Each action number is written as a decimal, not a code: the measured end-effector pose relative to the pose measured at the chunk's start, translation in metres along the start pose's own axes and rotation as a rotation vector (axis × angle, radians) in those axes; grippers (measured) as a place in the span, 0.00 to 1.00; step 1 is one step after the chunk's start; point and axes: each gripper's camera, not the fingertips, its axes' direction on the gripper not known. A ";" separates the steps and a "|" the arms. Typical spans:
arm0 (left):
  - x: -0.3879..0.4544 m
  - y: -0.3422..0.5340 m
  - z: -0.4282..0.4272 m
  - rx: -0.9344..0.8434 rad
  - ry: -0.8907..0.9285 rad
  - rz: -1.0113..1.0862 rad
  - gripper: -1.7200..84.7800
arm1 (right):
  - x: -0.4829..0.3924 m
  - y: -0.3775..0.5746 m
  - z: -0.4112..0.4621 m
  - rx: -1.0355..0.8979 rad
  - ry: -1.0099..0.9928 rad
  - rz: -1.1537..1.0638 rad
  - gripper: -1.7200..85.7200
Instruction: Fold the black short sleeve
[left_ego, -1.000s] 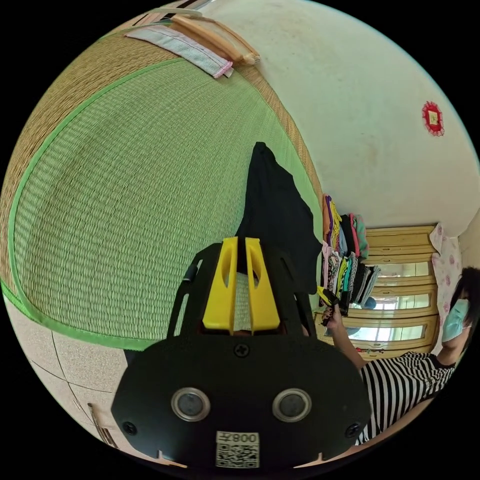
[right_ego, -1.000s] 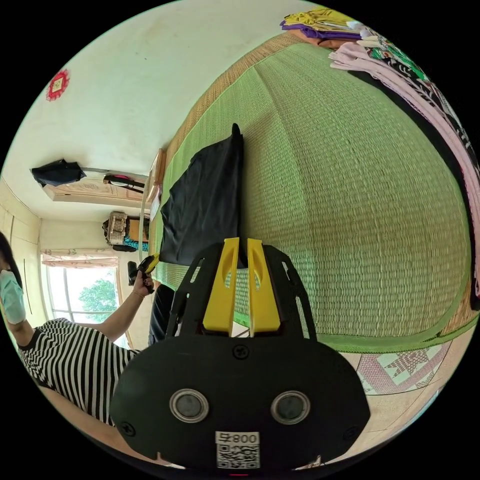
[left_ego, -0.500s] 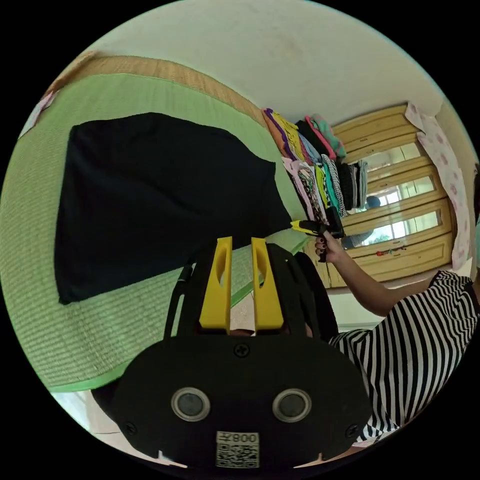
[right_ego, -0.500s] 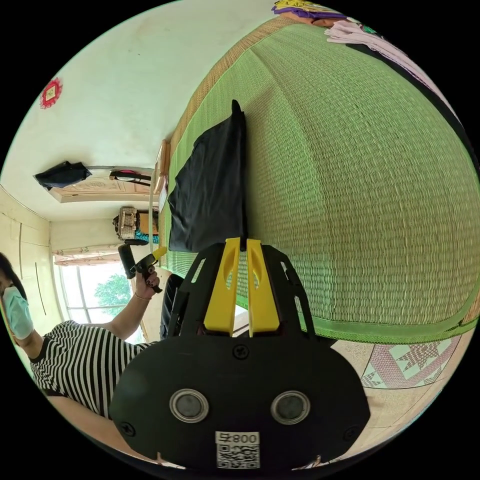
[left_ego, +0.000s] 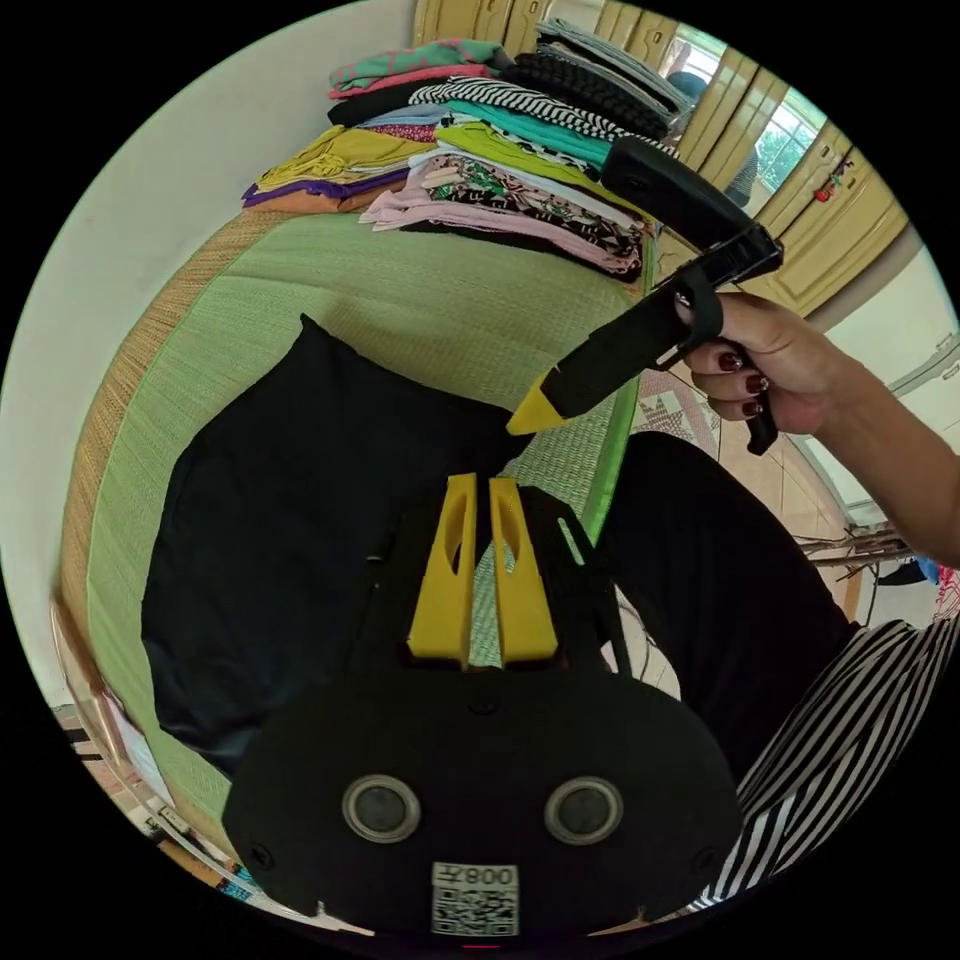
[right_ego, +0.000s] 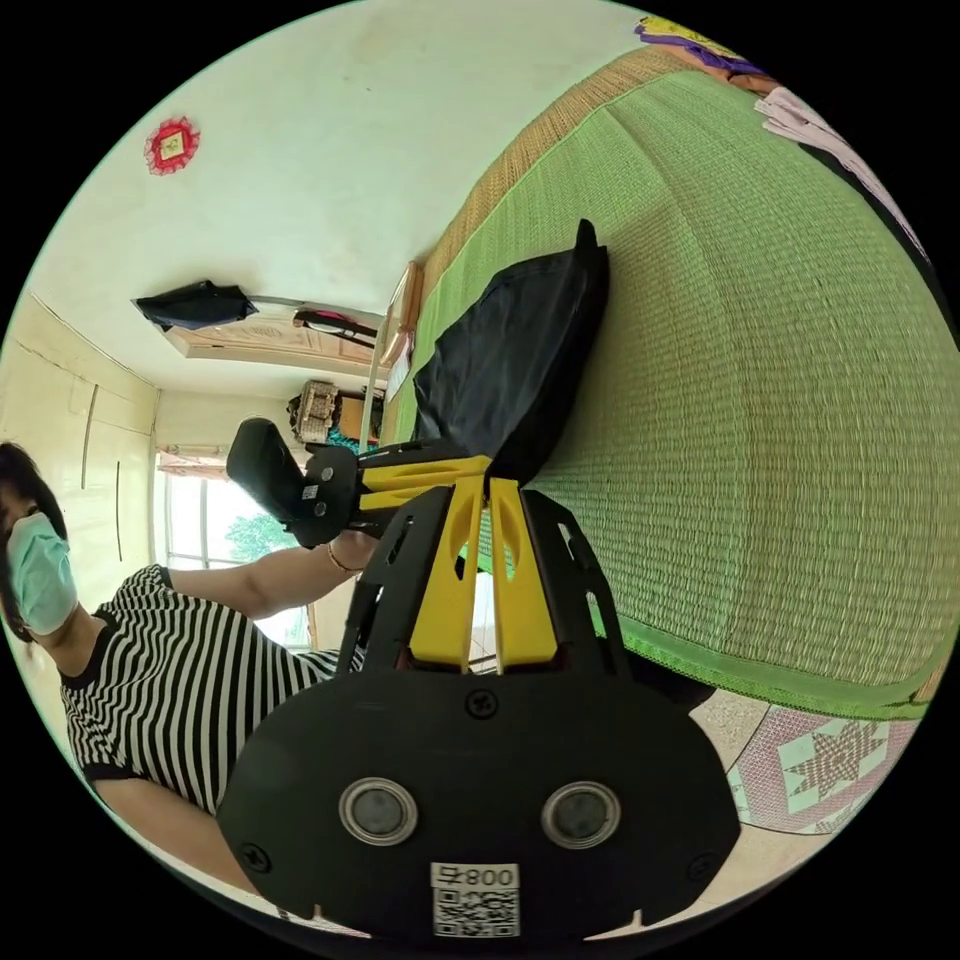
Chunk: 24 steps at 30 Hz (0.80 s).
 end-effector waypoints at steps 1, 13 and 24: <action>0.000 0.000 -0.001 0.009 0.013 -0.015 0.05 | 0.001 -0.002 -0.008 0.025 0.004 0.000 0.04; -0.006 0.007 -0.003 0.094 0.147 -0.155 0.03 | 0.065 -0.117 -0.016 0.154 -0.109 0.209 0.15; -0.020 0.037 0.022 0.117 0.207 -0.190 0.03 | 0.028 -0.195 -0.006 0.111 -0.070 0.236 0.07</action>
